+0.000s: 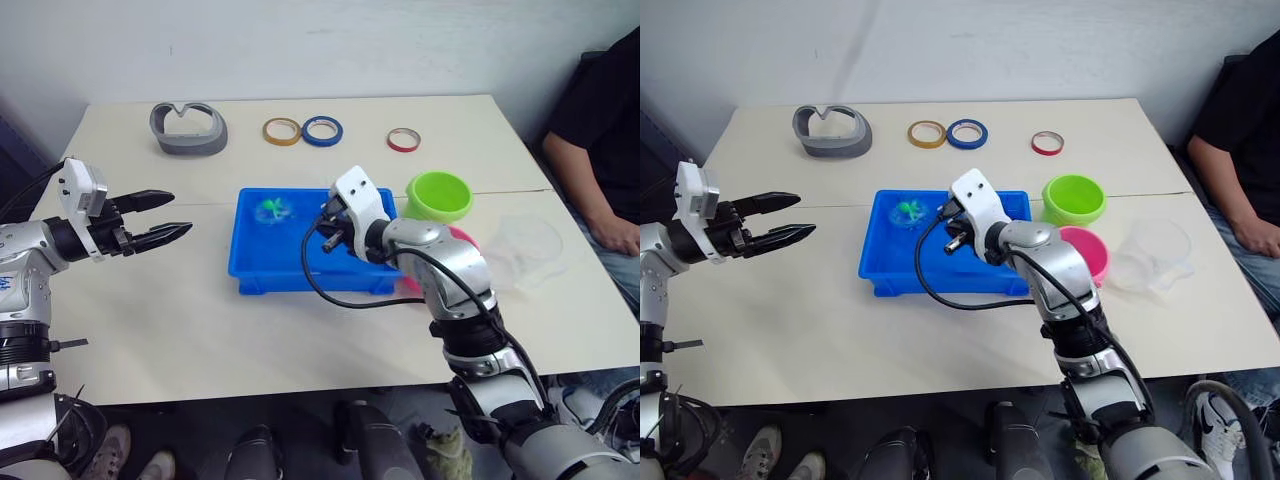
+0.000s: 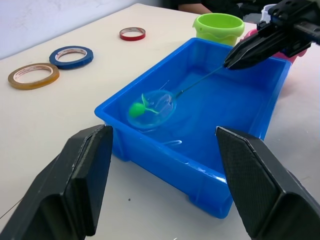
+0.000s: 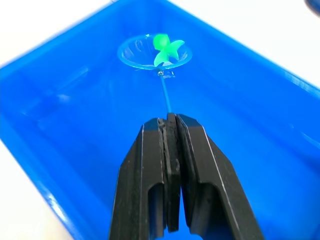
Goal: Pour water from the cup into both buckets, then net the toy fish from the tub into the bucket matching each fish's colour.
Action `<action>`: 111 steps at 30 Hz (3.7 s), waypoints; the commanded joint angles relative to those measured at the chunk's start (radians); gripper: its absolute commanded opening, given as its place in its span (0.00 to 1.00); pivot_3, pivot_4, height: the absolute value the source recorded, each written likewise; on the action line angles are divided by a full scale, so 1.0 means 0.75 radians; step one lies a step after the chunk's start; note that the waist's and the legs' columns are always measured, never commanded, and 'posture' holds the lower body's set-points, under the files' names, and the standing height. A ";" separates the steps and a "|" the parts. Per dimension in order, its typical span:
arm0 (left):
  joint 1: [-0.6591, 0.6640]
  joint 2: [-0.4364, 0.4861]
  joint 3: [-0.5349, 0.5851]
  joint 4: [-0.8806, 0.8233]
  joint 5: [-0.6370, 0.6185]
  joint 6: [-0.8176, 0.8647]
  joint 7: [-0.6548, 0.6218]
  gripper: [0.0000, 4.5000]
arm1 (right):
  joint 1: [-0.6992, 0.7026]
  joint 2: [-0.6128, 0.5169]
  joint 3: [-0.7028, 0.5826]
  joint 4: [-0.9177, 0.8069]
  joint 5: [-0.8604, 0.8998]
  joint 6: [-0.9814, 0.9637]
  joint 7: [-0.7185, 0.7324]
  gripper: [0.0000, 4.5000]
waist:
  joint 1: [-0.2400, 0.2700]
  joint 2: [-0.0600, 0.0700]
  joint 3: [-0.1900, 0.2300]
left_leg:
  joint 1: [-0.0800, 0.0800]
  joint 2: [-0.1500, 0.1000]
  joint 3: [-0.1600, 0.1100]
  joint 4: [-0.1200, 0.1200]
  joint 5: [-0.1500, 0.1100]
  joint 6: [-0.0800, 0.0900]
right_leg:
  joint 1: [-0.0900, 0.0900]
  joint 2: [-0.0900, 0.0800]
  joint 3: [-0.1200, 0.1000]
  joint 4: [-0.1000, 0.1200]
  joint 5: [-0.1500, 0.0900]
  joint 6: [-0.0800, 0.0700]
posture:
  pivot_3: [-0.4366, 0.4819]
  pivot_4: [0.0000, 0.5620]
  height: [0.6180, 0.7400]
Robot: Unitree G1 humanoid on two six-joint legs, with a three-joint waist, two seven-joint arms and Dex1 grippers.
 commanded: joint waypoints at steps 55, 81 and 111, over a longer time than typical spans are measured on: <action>-0.608 -0.376 -0.250 0.465 0.124 -0.179 -0.306 0.80 | 0.514 -1.114 -0.386 -0.124 -0.147 -0.633 0.052 0.00 | 0.036 -0.001 -0.001 | 0.002 -0.004 0.017 0.000 0.000 0.002 | 0.000 0.003 0.001 -0.003 0.002 0.004 | 0.48 0.27 0.89; -0.581 -0.395 -0.244 0.427 0.116 -0.168 -0.289 0.80 | 0.780 -1.378 -0.169 -0.086 -1.350 -1.418 -0.259 0.00 | 0.035 -0.001 -0.001 | 0.007 -0.004 0.024 0.001 0.001 -0.001 | 0.001 0.003 0.006 0.000 0.002 0.004 | 0.48 0.27 0.89; -0.428 0.018 -0.138 0.146 0.009 0.190 -0.449 0.80 | 0.526 -0.936 -0.492 -0.732 0.409 -0.401 0.770 0.00 | 0.034 -0.001 -0.001 | 0.008 -0.002 0.013 0.002 0.002 0.000 | 0.002 0.006 0.008 0.002 0.003 0.003 | 0.48 0.27 0.89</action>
